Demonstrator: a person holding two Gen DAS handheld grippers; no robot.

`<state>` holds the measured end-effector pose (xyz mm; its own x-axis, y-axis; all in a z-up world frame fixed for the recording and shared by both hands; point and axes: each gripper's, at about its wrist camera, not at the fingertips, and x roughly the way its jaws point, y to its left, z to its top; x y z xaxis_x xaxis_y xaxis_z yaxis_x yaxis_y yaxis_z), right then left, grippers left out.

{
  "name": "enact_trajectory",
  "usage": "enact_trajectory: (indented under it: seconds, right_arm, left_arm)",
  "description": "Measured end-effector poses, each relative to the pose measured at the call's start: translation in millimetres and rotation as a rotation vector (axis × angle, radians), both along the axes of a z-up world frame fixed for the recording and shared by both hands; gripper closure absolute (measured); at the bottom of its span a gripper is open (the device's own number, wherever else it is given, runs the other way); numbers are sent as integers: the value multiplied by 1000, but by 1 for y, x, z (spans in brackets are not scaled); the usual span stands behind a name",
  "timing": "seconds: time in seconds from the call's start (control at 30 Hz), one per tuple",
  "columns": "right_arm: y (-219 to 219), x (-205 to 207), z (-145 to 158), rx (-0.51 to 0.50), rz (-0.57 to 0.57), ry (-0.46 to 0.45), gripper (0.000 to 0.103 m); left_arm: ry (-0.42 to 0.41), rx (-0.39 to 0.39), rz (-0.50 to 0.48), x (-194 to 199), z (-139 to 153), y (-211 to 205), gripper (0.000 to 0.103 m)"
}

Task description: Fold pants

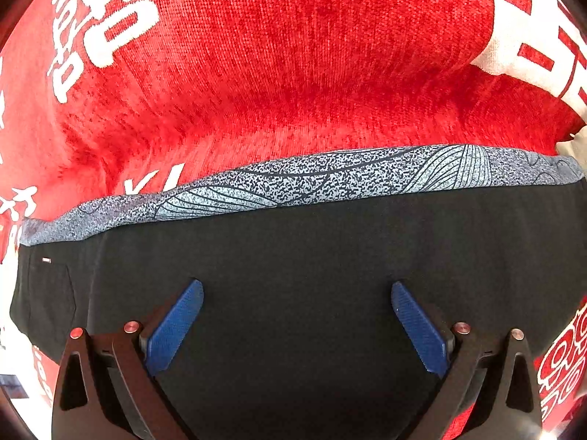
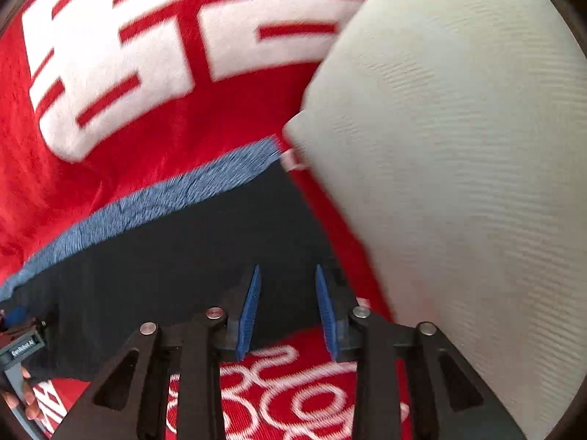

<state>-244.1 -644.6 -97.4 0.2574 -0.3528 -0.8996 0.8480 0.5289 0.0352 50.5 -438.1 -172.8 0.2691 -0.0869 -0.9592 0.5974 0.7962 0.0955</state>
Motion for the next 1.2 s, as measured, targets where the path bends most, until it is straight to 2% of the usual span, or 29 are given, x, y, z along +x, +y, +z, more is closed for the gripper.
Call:
enact_trajectory:
  seconds: [0.03,0.07,0.1,0.23,0.37,0.57,0.6,0.73,0.83,1.0,1.1,1.2]
  right_arm:
    - [1,-7,5,13,-34,-20,62]
    - [7,2,8,44,-66,-54,62]
    - [9,-9,11,100,-109,-108,62]
    - [26,-27,8,237,-134,-181,62]
    - [47,-29,-4,268,-118,-173,62]
    - [76,-17,-20,297,-62,-167,62]
    - [78,-16,-23,310,-61,-169,62]
    - [83,-13,-28,345,-47,-213,62]
    - [83,-19,-33,395,-73,-273,62]
    - [76,-27,-36,413,-133,-366,60]
    - [68,-29,-41,424,-172,-418,60]
    - [58,-35,-48,442,-239,-484,60]
  left_arm:
    - [3,4,0,0,3,-1,0]
    - [7,10,0,0,5,-2,0]
    - [9,13,-2,-1,7,-2,0]
    - [2,1,-30,-4,25,-4,0]
    - [-69,2,-47,13,36,-7,0]
    - [-74,74,23,61,2,-15,0]
    - [-65,64,33,66,-1,-16,0]
    - [-81,68,79,76,10,-21,0]
    - [-54,0,45,62,31,-23,0]
    - [5,-93,-78,9,53,-48,0]
    - [20,-90,-102,-11,45,-72,0]
    - [71,-86,-57,-22,35,-80,0]
